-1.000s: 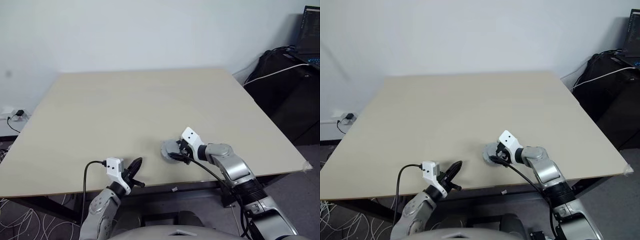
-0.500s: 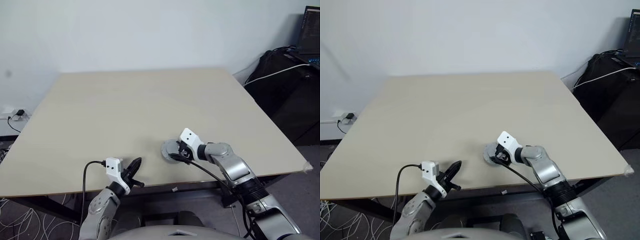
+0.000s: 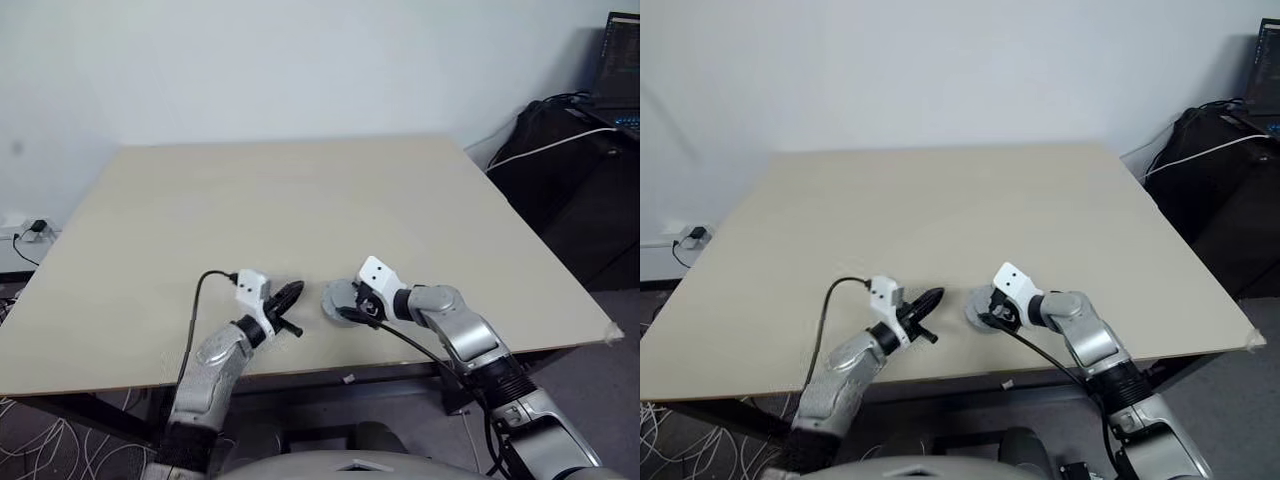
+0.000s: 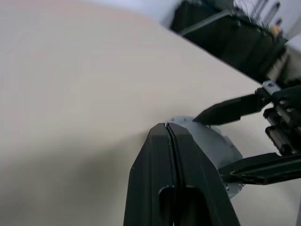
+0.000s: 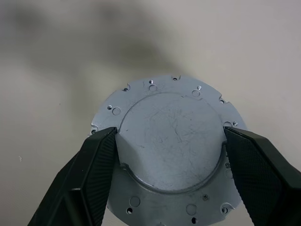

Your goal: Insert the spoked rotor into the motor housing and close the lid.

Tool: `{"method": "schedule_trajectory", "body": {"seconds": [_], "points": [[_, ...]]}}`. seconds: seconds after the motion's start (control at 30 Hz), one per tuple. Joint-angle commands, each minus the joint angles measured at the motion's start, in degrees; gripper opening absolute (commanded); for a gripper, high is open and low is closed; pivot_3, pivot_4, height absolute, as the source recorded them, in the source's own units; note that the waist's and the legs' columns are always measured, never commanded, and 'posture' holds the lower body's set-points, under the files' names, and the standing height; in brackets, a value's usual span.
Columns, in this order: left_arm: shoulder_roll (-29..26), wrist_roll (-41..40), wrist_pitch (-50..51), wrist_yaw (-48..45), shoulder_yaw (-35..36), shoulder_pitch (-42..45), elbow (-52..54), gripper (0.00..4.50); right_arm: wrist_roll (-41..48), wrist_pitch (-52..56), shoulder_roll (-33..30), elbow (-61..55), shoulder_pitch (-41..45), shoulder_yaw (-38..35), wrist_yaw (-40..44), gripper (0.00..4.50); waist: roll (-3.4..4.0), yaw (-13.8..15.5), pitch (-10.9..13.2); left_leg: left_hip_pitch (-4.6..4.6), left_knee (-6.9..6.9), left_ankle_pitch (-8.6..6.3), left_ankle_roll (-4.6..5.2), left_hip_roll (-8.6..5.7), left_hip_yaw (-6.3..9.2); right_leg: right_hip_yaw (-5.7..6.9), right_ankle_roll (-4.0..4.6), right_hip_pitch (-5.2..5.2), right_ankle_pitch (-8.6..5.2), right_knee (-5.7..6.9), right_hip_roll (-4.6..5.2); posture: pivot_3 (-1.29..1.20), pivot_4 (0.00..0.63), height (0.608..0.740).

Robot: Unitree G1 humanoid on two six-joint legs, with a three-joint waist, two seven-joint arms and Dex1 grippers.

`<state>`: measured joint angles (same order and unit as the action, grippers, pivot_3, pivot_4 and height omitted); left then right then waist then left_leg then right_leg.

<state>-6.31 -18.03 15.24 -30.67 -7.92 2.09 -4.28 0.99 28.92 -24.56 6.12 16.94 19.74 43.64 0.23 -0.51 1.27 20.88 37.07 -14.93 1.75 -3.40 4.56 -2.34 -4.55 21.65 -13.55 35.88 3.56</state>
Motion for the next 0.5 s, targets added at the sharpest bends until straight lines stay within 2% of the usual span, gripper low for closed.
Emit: {"method": "schedule_trajectory", "body": {"seconds": [0.03, 0.27, 0.5], "points": [[-1.3, -0.7, 6.2, -1.9, -0.3, 5.0, -2.1, 0.0, -2.4, 2.3, -0.3, 2.5, -1.7, 2.4, -0.7, 3.29, 0.01, 0.0, 0.0, -0.01, 0.0, 0.01, 0.02, 0.01, 0.02, 0.01, 0.0, 0.0, 0.0, 0.01, -0.02, 0.0, 0.0, 0.74], [-0.1, -1.7, 16.2, -2.0, 0.6, 14.8, -8.6, 0.0, -2.1, 2.5, 0.0, 1.6, -2.2, 2.2, -1.3, 3.29, -0.08, -0.1, 0.0, -0.05, 0.03, 0.0, -0.01, 0.0, 0.04, 0.0, -0.03, -0.07, 0.01, 0.02, -0.02, 0.0, 0.0, 0.74], [1.3, -1.4, 23.4, -2.5, -0.3, 18.6, -11.7, 0.0, -2.0, 2.7, 0.0, 0.8, -2.7, 2.1, -1.6, 3.29, -0.14, -0.1, 0.1, -0.05, -0.02, 0.0, 0.0, 0.01, 0.08, -0.01, -0.26, -0.02, 0.15, 0.01, -0.05, 0.0, 0.0, 0.74]]}}
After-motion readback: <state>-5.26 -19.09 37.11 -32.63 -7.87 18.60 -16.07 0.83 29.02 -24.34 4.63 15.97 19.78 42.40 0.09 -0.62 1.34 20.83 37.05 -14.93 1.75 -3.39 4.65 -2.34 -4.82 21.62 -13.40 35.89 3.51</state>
